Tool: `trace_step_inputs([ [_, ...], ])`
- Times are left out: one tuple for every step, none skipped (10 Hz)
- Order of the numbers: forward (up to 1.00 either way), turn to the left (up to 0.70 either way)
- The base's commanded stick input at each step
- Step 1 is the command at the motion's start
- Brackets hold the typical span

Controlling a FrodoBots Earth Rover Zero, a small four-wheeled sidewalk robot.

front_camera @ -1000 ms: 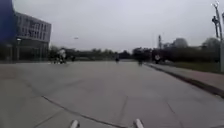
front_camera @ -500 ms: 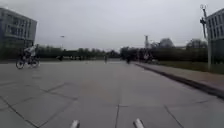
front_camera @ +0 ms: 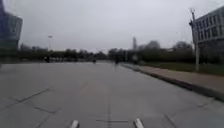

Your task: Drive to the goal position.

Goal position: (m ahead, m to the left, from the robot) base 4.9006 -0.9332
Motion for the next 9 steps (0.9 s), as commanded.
trace_step_inputs([
  [0.77, -0.32],
  [0.77, -0.38],
  [0.77, -0.38],
  [0.77, -0.38],
  [0.77, -0.38],
  [0.77, -0.38],
  [0.77, -0.38],
  [0.77, -0.38],
  [0.77, -0.21],
])
